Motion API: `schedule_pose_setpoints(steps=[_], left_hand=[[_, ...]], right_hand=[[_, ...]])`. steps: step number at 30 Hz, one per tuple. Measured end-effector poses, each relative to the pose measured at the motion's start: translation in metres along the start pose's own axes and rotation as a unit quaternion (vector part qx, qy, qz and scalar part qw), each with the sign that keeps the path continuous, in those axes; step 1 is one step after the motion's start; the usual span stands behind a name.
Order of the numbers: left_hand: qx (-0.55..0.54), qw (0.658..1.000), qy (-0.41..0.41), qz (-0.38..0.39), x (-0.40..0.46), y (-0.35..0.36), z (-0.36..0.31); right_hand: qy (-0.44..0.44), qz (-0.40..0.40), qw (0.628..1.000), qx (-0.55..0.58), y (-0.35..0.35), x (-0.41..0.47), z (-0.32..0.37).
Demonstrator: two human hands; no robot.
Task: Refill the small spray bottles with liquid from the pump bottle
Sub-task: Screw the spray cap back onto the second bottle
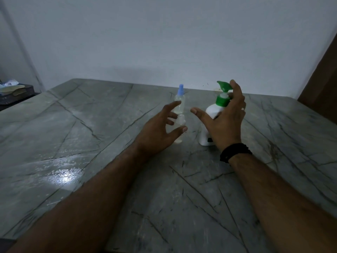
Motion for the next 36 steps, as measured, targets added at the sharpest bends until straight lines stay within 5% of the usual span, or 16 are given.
schedule_pose_setpoints(steps=[18,26,29,36], left_hand=[[0.059,0.996,0.065,0.008,-0.004,-0.001,-0.001],[0.025,0.995,0.001,-0.096,-0.005,-0.034,0.011],[0.097,0.994,-0.025,-0.038,-0.004,-0.035,0.020],[0.178,0.976,-0.074,0.103,-0.003,-0.024,0.030]], right_hand=[[-0.019,0.004,0.999,-0.033,-0.008,0.000,0.004],[-0.162,-0.088,0.976,-0.118,-0.035,0.011,0.042],[-0.218,-0.080,0.966,-0.116,-0.034,0.006,0.062],[-0.206,0.087,0.975,0.008,-0.009,-0.018,0.070]])
Point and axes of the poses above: each hand's wrist, its own x-axis towards the middle knuckle, its own y-axis out of the palm, z = x × y, the point moved 3 cm from there along x, towards the middle knuckle, and after that the axes turned 3 degrees about -x, right-handed, at the moved point
